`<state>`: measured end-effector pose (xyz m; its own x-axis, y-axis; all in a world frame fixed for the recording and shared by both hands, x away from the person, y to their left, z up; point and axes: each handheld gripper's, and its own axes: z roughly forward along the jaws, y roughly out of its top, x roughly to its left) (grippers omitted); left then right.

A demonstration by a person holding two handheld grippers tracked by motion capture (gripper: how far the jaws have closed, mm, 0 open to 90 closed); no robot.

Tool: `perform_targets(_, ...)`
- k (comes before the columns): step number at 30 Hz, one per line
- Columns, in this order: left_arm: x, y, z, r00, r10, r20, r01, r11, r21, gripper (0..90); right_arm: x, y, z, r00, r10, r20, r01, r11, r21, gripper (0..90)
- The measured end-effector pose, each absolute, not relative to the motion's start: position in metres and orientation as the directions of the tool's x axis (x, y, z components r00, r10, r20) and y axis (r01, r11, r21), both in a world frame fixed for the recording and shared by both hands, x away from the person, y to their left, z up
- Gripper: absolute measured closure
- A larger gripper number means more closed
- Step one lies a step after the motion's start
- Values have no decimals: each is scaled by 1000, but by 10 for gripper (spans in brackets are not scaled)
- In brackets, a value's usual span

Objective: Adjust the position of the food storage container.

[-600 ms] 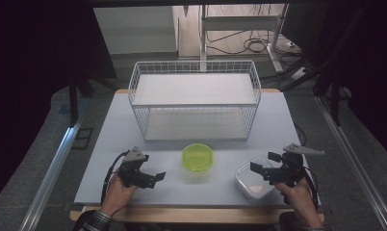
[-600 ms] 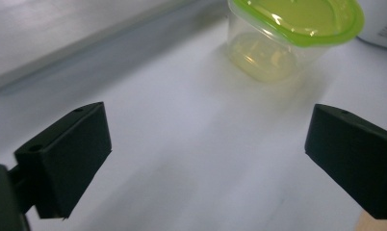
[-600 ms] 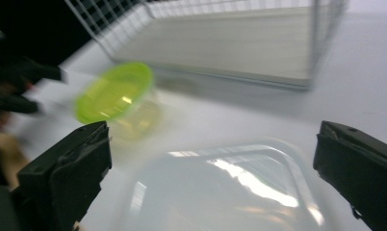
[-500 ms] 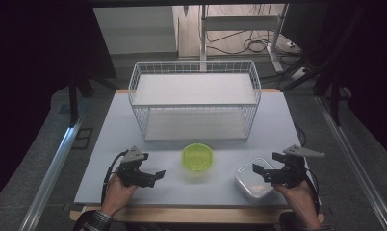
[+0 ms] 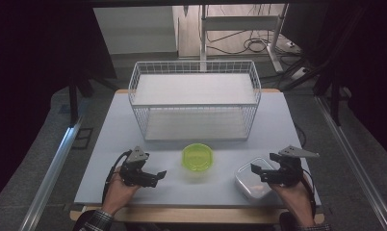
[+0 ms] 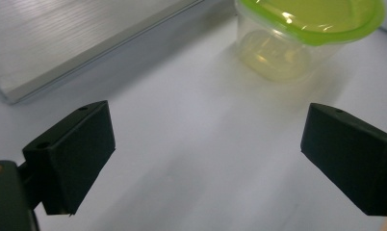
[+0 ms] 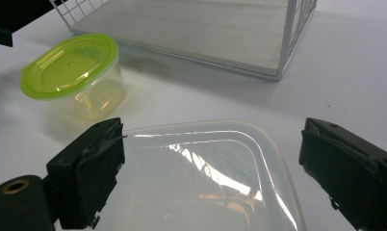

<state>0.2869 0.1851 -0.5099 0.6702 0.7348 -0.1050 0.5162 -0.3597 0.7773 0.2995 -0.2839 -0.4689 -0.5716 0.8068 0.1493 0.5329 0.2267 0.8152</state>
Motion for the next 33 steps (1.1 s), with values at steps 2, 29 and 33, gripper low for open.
perform_targets(2, 288, 185, -506, 674, 721, -160, 528, -318, 787, 50, 300, -283, -469, -568, 810, 145, 535, 230, 813, 92)
perform_targets(29, 311, 93, -471, 803, 583, -127, 440, -435, 785, 900, 298, -272, -472, -594, 801, 77, 502, 294, 813, 126)
perform_targets(33, 322, 78, -473, 811, 570, -134, 436, -435, 788, 900, 296, -273, -469, -589, 806, 65, 481, 284, 830, 141)
